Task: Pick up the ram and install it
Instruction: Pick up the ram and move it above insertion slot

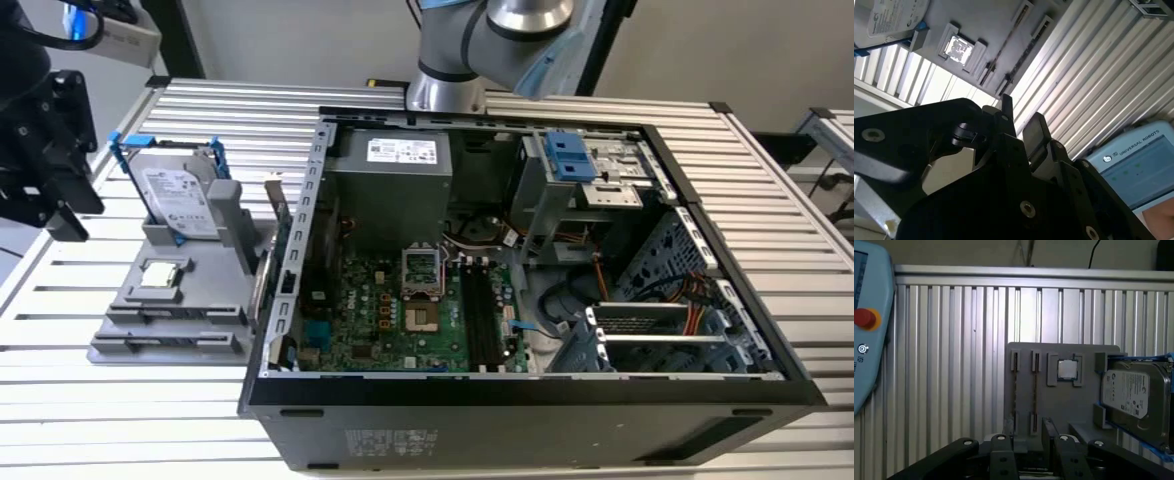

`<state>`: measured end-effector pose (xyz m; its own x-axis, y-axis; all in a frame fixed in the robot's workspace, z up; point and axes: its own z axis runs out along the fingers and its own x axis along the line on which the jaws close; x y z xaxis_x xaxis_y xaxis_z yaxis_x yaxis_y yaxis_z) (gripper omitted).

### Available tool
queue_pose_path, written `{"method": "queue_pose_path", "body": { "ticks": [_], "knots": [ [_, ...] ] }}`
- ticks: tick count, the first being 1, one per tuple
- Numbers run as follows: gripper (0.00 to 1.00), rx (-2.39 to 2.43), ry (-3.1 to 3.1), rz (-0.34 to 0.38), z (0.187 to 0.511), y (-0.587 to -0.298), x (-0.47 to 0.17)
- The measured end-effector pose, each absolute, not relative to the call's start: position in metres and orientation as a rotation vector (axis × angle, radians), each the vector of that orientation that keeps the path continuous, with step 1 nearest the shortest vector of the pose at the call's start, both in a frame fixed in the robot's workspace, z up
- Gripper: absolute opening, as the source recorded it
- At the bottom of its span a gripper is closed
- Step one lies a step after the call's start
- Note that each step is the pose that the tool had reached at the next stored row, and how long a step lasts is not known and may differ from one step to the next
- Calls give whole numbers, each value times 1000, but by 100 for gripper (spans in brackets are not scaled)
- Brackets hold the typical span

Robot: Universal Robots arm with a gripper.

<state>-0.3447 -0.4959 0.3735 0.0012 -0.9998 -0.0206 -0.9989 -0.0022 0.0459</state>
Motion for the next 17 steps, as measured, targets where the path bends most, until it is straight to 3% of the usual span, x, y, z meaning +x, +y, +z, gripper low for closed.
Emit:
{"method": "queue_pose_path", "body": {
  "ticks": [17],
  "knots": [
    [100, 2230, -2225, -33, 347, -495, -345]
  ]
}}
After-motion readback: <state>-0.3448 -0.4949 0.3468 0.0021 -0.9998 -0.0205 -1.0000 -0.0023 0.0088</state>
